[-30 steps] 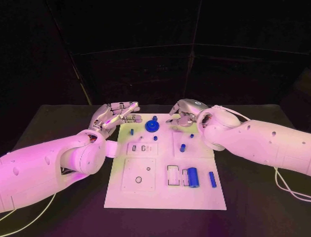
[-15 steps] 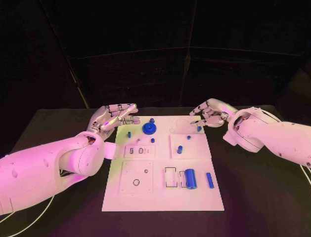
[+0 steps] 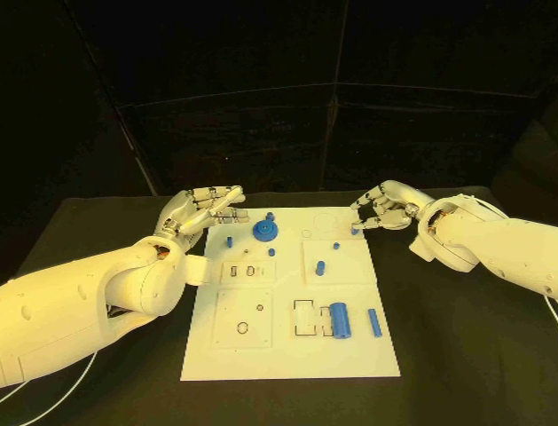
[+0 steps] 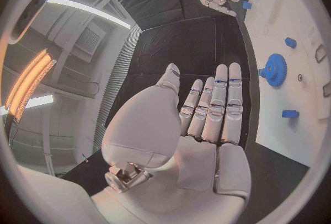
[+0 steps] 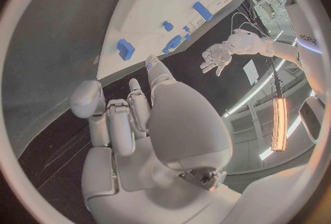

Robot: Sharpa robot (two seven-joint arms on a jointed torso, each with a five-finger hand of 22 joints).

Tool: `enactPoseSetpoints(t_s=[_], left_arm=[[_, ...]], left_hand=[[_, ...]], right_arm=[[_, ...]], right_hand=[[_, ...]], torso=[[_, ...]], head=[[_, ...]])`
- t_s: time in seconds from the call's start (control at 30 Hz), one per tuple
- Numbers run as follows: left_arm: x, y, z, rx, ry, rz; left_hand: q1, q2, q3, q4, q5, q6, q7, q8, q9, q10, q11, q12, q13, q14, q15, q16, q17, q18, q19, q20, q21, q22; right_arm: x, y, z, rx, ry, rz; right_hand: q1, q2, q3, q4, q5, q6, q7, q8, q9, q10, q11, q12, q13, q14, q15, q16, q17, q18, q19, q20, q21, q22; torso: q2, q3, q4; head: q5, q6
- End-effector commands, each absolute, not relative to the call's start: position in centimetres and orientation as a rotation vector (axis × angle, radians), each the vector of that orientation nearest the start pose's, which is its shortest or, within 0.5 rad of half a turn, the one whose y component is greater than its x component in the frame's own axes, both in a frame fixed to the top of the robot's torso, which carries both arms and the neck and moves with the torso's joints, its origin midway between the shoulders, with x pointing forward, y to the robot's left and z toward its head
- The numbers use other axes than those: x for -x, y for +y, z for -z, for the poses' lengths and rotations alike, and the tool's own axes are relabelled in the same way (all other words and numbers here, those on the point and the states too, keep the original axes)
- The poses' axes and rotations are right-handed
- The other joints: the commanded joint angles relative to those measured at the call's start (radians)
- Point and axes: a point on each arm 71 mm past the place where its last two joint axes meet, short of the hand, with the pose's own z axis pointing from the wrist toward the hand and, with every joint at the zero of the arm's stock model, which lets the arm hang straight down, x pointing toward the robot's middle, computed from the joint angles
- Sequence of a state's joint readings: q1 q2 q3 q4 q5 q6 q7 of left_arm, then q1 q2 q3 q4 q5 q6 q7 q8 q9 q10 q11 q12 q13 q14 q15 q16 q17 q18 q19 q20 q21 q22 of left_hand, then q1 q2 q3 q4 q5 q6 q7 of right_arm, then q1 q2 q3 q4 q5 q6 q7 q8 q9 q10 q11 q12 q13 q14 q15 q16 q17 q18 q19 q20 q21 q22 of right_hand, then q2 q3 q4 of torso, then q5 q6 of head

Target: Assemble the parts on the task board

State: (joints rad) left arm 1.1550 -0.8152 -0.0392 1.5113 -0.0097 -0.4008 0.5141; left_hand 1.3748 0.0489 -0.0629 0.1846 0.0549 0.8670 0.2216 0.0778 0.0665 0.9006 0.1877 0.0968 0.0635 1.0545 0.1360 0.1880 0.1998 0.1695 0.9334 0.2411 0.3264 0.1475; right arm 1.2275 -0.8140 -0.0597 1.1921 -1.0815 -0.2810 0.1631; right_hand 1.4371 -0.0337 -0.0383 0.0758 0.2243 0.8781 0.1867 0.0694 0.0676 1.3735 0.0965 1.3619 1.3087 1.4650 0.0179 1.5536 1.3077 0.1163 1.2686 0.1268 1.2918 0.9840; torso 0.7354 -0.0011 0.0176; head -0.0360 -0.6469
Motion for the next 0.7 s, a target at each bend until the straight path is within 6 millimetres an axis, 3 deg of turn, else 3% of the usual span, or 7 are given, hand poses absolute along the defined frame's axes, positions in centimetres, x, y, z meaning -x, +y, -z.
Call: enactPoseSetpoints(t_s=[0.03,0.4,0.7], left_arm=[[-48.6,20.4,19.1,1.075,1.305,1.541],[-48.7,20.5,19.3,1.078,1.304,1.535],[-48.8,20.5,19.3,1.079,1.304,1.533]], left_hand=[[0.001,0.006,-0.002,-0.006,0.005,0.004,0.000,-0.004,-0.001,-0.001,0.003,-0.004,-0.001,-0.003,0.002,-0.005,0.001,0.011,0.003,0.001,-0.004,-0.002],[0.002,0.007,-0.002,-0.007,0.005,0.005,0.000,-0.004,-0.001,-0.001,0.003,-0.004,-0.001,-0.004,0.002,-0.006,0.001,0.011,0.003,0.001,-0.004,-0.002],[0.002,0.007,-0.002,-0.007,0.005,0.005,0.000,-0.004,-0.001,-0.001,0.003,-0.004,-0.001,-0.004,0.002,-0.006,0.001,0.011,0.003,0.001,-0.004,-0.002]], right_arm=[[-53.8,-28.5,19.6,-0.115,1.681,-0.732],[-53.5,-28.6,21.2,-0.109,1.720,-0.725],[-53.6,-28.8,21.4,-0.118,1.721,-0.704]], right_hand=[[0.014,0.001,0.000,-0.008,-0.005,-0.009,0.000,-0.004,-0.001,-0.006,0.001,-0.005,0.030,0.092,0.003,-0.004,0.207,-0.003,-0.006,-0.001,-0.004,0.000],[0.018,0.002,0.000,-0.012,-0.004,-0.008,-0.001,-0.003,-0.001,-0.003,0.001,-0.003,0.033,0.094,0.003,-0.002,0.213,-0.004,-0.005,-0.001,-0.003,0.001],[0.015,0.017,-0.001,-0.014,-0.008,0.014,-0.005,0.009,0.004,0.003,-0.002,0.002,0.038,0.095,0.001,-0.001,0.217,-0.004,-0.001,-0.002,0.000,0.006]], torso=[[0.000,-0.0008,0.0014],[0.000,-0.0020,-0.0008],[0.000,-0.0029,0.0028]], head=[[0.001,-0.003],[0.001,-0.011],[-0.002,-0.012]])
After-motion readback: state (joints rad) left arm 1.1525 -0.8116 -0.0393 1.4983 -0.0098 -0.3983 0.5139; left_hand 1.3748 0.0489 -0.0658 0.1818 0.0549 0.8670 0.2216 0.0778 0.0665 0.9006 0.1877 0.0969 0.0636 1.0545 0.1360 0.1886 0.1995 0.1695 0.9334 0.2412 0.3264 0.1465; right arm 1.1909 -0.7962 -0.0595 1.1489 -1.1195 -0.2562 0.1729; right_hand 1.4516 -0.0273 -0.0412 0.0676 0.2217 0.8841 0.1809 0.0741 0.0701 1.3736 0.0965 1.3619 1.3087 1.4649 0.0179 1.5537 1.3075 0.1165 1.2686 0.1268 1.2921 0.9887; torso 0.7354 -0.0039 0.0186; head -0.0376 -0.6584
